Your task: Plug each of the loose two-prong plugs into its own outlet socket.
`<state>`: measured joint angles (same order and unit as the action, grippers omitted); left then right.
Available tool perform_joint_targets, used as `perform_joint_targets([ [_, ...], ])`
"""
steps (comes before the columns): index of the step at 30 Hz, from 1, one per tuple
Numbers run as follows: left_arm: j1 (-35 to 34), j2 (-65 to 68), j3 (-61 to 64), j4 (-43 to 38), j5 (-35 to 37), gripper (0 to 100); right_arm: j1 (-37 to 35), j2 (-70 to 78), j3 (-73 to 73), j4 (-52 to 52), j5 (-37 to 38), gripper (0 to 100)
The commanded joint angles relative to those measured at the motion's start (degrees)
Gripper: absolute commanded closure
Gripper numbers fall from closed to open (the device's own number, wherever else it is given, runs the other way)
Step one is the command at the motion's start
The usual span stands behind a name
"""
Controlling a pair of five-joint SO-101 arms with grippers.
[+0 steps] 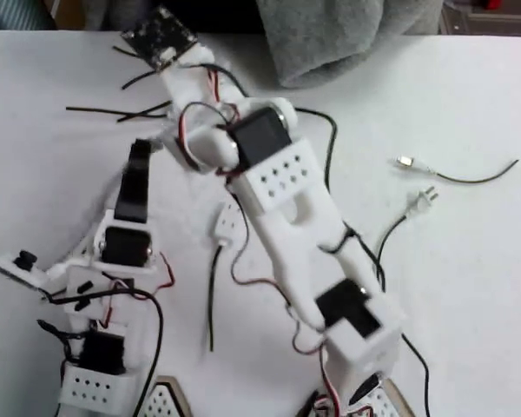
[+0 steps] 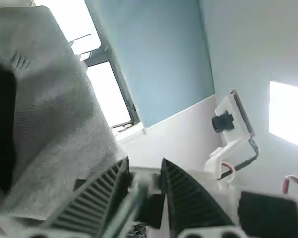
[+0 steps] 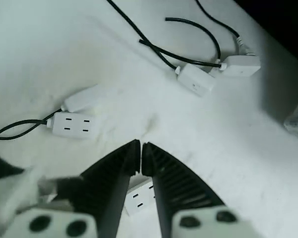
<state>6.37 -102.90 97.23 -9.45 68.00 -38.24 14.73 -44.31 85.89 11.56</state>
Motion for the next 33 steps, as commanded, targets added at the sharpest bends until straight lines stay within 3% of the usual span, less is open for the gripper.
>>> perform_joint_targets([
  [1, 2.9, -0.8, -0.3, 0.0, 0.2, 97, 1.4, 6.2, -12.7, 2.9, 0.2, 98.0],
  [10, 2.5, -0.8, -0.3, 0.2, 0.2, 97, 2.9, 11.1, -26.7, 11.7, 0.2, 98.0],
  [23, 2.5, -0.8, -0.3, 0.4, 0.2, 97, 2.9, 11.0, -26.8, 12.3, 0.2, 98.0],
  [33, -1.6, -0.8, -0.4, -0.1, 0.4, 97, 8.1, 10.9, -25.4, 12.7, 3.4, 98.0],
])
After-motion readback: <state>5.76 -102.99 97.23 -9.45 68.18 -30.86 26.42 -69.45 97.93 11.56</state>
